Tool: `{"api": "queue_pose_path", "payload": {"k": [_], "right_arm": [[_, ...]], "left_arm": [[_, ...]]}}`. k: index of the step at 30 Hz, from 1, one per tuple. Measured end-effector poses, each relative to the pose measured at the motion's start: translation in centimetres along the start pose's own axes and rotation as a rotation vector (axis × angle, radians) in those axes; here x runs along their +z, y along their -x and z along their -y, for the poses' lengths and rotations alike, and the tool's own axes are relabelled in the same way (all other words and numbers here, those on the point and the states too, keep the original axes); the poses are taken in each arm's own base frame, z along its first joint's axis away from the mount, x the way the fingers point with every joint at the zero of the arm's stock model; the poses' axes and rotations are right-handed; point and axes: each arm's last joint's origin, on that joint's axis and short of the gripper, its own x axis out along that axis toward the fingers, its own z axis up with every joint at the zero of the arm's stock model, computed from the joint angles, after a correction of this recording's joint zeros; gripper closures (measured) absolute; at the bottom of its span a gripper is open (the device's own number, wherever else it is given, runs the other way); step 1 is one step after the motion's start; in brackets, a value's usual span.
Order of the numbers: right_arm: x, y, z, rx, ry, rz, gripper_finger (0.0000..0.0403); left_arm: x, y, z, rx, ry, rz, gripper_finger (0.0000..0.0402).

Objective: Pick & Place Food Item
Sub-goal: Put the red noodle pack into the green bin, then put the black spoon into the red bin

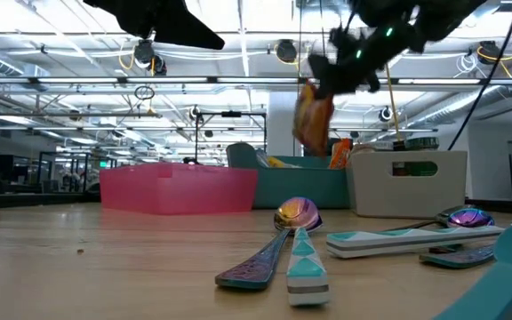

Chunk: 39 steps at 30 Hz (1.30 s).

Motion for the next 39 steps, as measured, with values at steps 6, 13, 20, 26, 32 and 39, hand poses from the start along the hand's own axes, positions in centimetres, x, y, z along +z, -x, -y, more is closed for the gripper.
{"api": "queue_pose_path", "payload": {"k": [6, 13, 20, 26, 32, 39], "right_arm": [[-3.5, -4.8, 1.5, -0.121, -0.015, -0.115, 0.0403], [-6.1, -6.7, 1.0, -0.138, 0.002, -0.178, 0.0396], [-6.4, -7.0, 0.7, -0.036, 0.014, -0.195, 0.0341], [-4.3, -5.7, 1.0, 0.085, -0.005, -0.153, 0.0237], [-0.9, -1.9, 1.1, 0.265, -0.024, -0.1, 0.016], [0.6, 4.3, -0.2, 0.693, -0.046, -0.21, 0.0139]], "left_arm": [[0.0, 0.0, 0.0, -0.001, 0.016, 0.0, 0.0346], [0.0, 0.0, 0.0, -0.001, 0.02, 0.0, 0.0346], [0.0, 0.0, 0.0, -0.001, 0.027, 0.0, 0.0346], [0.0, 0.0, 0.0, 0.0, 0.056, -0.001, 0.0346], [0.0, 0.0, 0.0, 0.001, 0.067, -0.003, 0.0346], [-0.2, -0.3, -0.4, 0.013, 0.137, -0.01, 0.0346]]}}
